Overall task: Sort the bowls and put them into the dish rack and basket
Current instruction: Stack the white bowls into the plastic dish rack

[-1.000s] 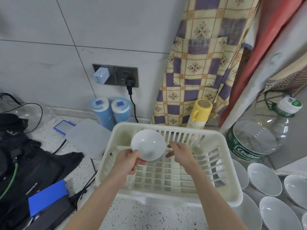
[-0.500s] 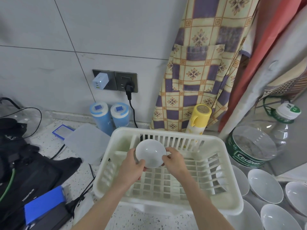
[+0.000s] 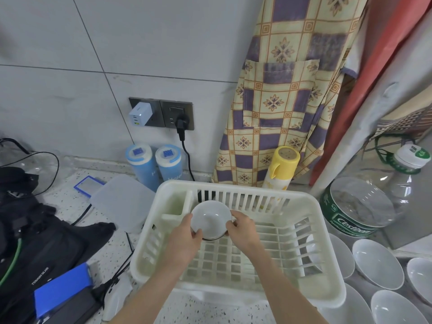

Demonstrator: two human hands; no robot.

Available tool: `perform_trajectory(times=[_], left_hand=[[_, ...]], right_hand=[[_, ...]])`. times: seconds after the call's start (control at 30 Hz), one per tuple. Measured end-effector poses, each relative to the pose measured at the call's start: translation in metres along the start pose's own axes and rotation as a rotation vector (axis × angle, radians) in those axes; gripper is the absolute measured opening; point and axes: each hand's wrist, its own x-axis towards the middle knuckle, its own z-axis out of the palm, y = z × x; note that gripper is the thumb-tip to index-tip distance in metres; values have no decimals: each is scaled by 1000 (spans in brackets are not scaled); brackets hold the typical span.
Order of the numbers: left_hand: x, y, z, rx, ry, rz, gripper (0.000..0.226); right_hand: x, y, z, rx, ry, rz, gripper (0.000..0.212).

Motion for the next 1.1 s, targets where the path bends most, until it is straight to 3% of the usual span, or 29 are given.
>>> perform_trajectory(times=[0.73,0.9,1.1], left_hand=[[-3,5,-4,106,0,22,47],[-18,18,-23,-6,58,91,40],[-84,25,-32,-168,-36,257,28]], right_hand=[[-10,-3,-5,-17,-12,33,47],[-55,-18,-33,101,42,-9,42],[-156,-8,-55,310,192,-53,32]])
